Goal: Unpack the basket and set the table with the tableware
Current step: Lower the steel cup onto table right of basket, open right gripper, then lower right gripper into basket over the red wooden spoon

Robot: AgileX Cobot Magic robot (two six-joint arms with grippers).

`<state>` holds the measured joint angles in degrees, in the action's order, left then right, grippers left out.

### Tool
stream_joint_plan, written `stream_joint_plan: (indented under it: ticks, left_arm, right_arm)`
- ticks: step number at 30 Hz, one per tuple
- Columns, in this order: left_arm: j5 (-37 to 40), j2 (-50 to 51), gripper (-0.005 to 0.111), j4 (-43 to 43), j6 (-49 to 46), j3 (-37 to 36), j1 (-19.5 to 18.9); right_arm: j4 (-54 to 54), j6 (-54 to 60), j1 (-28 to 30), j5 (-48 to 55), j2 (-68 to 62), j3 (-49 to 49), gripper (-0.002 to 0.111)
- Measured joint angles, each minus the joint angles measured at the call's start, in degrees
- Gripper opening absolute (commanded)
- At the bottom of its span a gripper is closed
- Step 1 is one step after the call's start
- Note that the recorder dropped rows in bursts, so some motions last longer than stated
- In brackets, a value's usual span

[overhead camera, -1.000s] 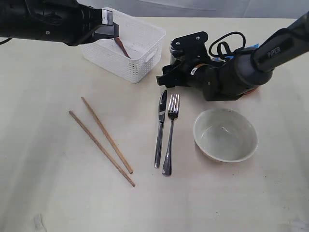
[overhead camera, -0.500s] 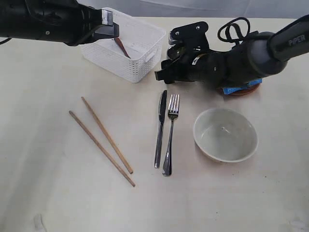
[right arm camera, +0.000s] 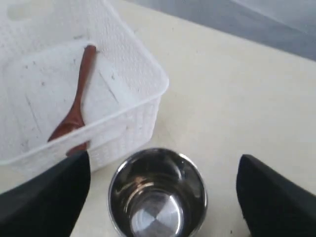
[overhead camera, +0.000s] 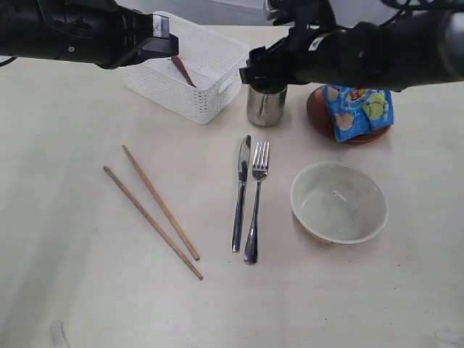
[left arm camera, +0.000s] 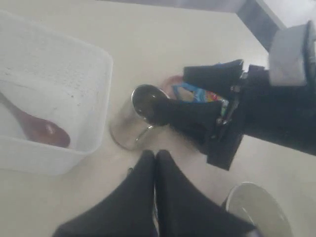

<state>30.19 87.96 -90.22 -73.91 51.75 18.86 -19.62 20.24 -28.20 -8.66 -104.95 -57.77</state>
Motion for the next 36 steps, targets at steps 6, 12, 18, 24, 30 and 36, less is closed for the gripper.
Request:
stream_joint_plan:
  ticks: [6,12,18,24,30,36]
  left_arm:
    - [-6.94,-2.11,0.0,-0.1,0.0,-1.07,0.04]
    - [-21.97,-10.22,0.0,-0.17,0.0,-5.55,0.04]
    - [-23.3,-16.99,0.0,-0.17,-0.05,-9.04,0.04]
    - [-23.3,-20.52,0.0,-0.17,-0.05,-12.71,0.04]
    - [-23.34,-20.95,0.0,-0.17,-0.05,-13.34,0.04]
    - [-22.21,-20.95,0.0,-0.17,-0.14,-13.34,0.04]
  right_arm:
    - [-2.63,-0.07,0.37,11.39,5.5,-4.87,0.067]
    - [-3.22,-5.61,0.37,37.53,1.99,-24.48,0.064]
    - [-3.11,-10.24,0.37,58.86,-9.68,-46.68,0.064]
    - [2.02,-13.71,-1.5,67.88,-21.86,-61.86,0.064]
    - [18.3,-22.4,-8.4,69.13,-34.96,-78.12,0.046]
    - [13.81,-22.86,-8.49,74.95,-45.46,-86.95,0.037]
